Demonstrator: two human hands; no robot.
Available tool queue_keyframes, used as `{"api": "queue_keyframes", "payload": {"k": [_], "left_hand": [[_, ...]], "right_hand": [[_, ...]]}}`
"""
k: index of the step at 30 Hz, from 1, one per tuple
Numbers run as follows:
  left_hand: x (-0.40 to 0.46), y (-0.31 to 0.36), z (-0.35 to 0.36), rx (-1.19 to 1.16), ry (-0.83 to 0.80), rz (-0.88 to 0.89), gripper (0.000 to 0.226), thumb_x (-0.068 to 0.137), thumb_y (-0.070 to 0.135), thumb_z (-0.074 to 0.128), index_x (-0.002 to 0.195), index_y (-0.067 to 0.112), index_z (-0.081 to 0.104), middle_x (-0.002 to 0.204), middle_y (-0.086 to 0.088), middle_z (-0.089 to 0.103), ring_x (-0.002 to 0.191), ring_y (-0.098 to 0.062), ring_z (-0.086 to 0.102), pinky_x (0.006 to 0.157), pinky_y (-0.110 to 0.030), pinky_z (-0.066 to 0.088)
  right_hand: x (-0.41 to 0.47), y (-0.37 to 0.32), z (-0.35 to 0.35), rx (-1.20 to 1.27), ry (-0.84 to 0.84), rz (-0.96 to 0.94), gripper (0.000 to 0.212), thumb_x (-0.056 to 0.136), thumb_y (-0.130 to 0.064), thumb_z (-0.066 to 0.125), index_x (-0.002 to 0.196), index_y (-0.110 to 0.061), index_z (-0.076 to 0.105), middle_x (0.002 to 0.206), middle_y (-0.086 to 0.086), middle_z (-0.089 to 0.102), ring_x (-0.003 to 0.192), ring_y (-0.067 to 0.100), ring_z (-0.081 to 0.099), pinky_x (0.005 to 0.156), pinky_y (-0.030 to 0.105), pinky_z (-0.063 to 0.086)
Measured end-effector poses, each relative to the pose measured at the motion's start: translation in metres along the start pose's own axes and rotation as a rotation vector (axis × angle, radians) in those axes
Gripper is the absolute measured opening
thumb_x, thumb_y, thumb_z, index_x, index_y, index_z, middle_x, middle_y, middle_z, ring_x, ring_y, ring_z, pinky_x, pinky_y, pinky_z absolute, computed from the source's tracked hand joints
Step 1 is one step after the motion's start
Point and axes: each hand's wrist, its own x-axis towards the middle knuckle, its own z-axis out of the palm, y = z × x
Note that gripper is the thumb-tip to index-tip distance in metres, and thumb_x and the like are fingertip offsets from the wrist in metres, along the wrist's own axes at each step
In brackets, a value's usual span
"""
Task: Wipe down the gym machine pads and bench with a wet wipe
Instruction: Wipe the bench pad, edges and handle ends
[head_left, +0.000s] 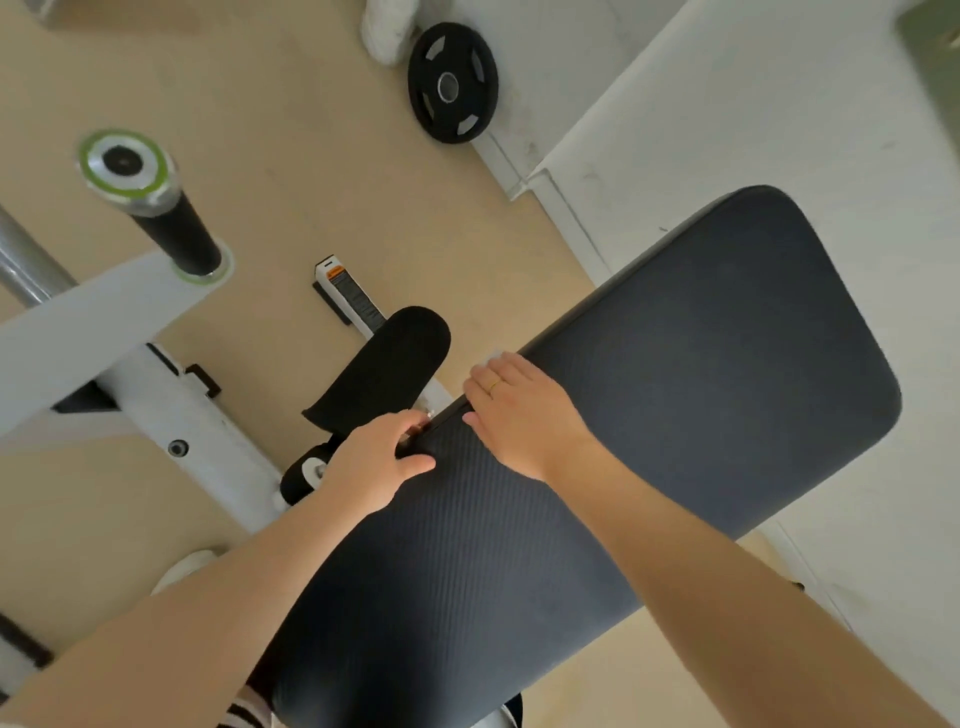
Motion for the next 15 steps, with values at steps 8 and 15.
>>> {"api": "queue_keyframes", "payload": {"k": [8,15], "left_hand": [[0.005,0.014,-0.009,0.062,-0.065,-0.068,0.048,0.085,0.026,0.063,0.129,0.019,0.047,0.126,-0.002,0.058,0.115,-0.022,0.055,0.096,-0.034,0.043],[-0.016,0.020,-0.002,0.121,0.053,-0.067,0.045,0.092,0.025,0.053,0.135,0.020,0.042,0.132,0.001,0.054,0.120,-0.016,0.052,0.101,-0.030,0.040]], "right_hand": [[-0.003,0.090,-0.017,-0.124,0.243,0.262,0.039,0.087,-0.020,0.034,0.081,-0.005,0.069,0.078,0.011,0.066,0.076,0.030,0.062,0.085,0.036,0.049],[0.002,0.006,-0.015,0.195,0.062,-0.009,0.028,0.089,-0.005,0.043,0.116,-0.006,0.053,0.118,0.010,0.054,0.110,0.025,0.047,0.096,0.032,0.034]]}}
